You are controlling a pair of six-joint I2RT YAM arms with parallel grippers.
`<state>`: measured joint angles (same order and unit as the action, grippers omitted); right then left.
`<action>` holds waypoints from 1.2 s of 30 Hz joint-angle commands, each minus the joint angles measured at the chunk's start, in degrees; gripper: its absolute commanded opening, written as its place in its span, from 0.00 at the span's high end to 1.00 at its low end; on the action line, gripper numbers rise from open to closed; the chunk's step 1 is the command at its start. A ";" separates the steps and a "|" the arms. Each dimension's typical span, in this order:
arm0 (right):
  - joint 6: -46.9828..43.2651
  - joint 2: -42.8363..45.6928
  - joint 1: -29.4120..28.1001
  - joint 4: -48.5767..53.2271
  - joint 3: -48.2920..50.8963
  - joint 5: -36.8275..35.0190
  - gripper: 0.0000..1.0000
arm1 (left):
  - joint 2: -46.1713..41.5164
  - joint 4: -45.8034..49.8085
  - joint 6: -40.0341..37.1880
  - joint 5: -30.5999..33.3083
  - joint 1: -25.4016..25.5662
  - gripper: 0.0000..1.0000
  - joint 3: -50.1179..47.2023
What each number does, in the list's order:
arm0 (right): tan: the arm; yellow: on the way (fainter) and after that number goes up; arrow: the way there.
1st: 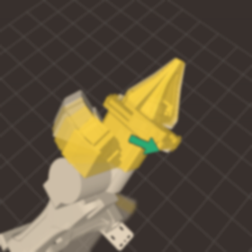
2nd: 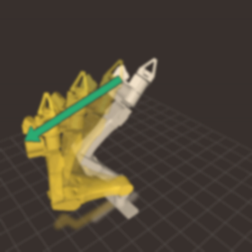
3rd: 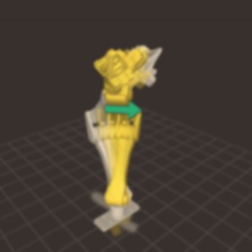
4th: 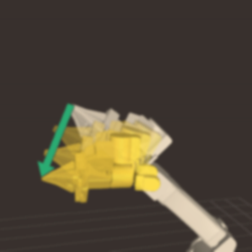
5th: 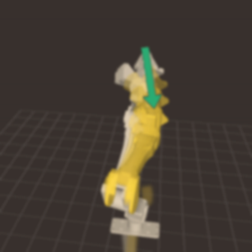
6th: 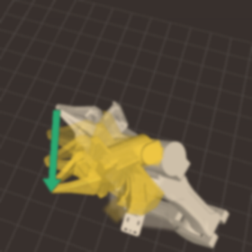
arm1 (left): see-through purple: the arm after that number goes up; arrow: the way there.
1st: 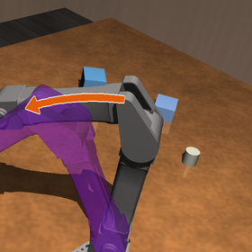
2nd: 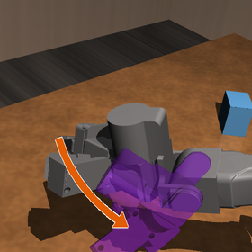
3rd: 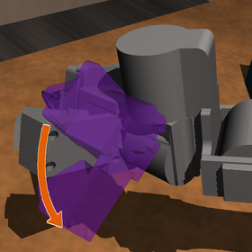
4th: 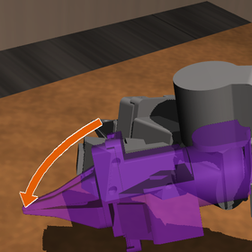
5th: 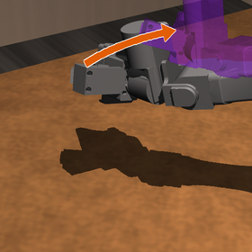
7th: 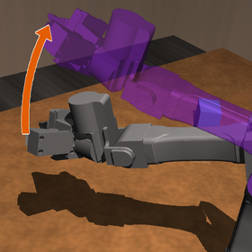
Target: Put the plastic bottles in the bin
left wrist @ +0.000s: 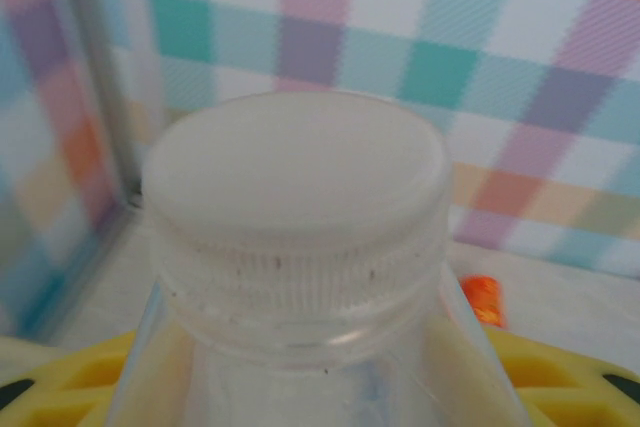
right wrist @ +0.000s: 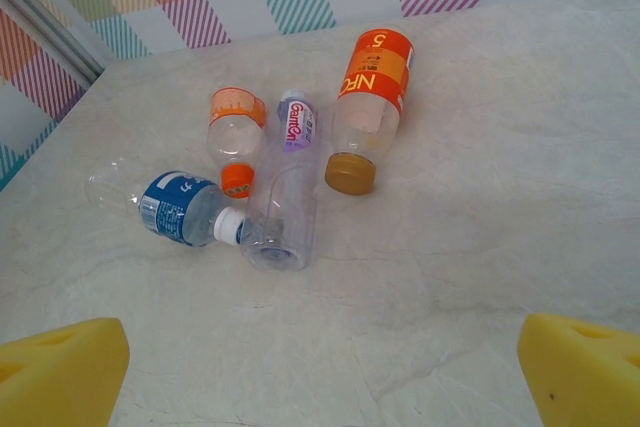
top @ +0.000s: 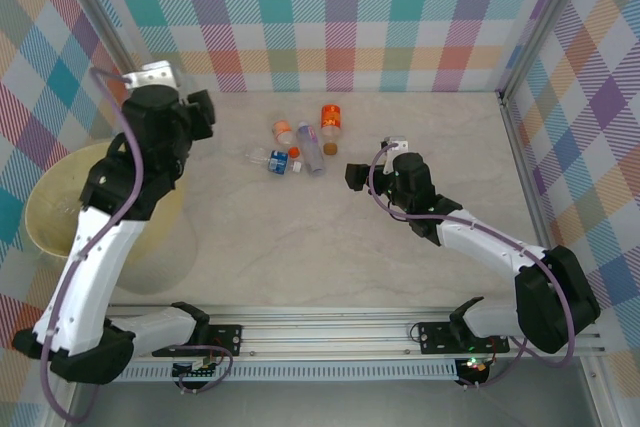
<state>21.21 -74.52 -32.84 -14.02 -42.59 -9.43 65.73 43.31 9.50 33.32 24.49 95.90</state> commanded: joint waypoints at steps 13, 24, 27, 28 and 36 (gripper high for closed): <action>-0.07 -1.07 -0.07 -1.15 -3.32 0.50 0.00 | 1.87 20.89 -2.15 36.80 -12.40 0.53 0.04; -0.55 -3.00 -0.14 0.64 -5.83 3.20 0.00 | -3.71 23.84 3.14 25.06 -26.95 0.53 -10.06; -0.57 -2.80 -0.12 1.01 -6.10 3.18 0.00 | -3.18 25.58 5.31 25.24 -29.23 0.52 -12.22; -0.55 -2.61 -0.12 1.19 -6.10 3.13 0.00 | -2.57 26.95 6.75 26.09 -30.01 0.51 -12.38; -0.41 -1.94 -0.10 2.37 -5.93 2.58 0.00 | 2.13 31.18 11.07 22.84 -33.50 0.06 -7.40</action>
<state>20.97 -77.32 -32.84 -11.94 -46.74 -6.98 66.72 72.12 18.33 58.57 -8.14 85.08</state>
